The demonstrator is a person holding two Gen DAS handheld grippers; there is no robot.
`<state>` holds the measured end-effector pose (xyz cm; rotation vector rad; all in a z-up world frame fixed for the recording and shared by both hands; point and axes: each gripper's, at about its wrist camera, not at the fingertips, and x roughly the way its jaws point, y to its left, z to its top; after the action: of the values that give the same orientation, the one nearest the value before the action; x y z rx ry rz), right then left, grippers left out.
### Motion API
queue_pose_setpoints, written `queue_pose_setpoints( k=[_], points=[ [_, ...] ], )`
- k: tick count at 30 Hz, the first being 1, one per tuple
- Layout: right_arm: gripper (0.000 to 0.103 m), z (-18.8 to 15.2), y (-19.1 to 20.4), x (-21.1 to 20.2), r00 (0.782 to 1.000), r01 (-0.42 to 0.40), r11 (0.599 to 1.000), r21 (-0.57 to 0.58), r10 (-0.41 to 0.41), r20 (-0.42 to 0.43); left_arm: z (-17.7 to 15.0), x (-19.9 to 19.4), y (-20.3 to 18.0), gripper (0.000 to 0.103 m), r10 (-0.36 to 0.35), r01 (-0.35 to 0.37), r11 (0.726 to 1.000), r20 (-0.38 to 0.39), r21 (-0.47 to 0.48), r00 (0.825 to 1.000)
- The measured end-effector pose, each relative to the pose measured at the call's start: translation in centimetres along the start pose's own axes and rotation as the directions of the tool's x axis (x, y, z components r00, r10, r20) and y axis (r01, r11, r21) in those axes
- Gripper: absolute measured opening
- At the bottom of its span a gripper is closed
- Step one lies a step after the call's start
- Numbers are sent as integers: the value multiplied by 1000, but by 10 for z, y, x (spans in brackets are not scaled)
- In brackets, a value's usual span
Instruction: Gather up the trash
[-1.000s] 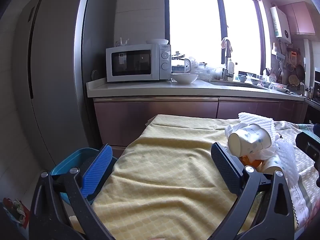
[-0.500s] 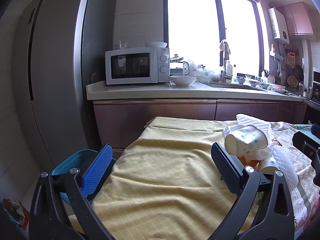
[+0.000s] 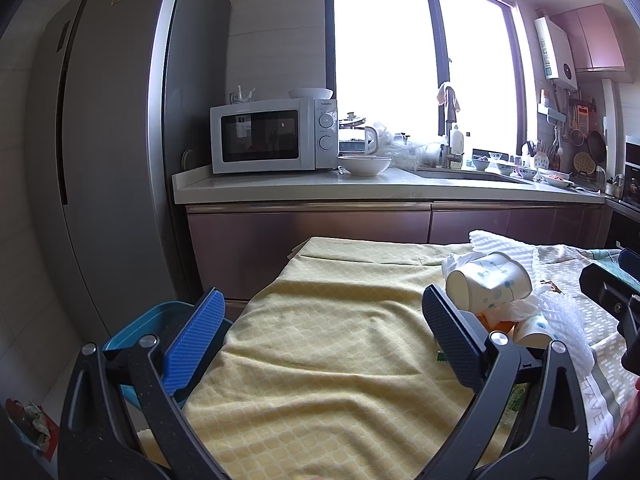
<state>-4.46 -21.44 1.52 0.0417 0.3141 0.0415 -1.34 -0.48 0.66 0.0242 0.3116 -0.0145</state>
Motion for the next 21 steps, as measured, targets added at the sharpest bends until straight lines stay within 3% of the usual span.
queue_pose_setpoints(
  k=[21],
  points=[
    [97,-3,-1,3,1000,-28,1000,-2,28,-4,-1,-1,1,97,8,-8,1000,6,-6,1000]
  ],
)
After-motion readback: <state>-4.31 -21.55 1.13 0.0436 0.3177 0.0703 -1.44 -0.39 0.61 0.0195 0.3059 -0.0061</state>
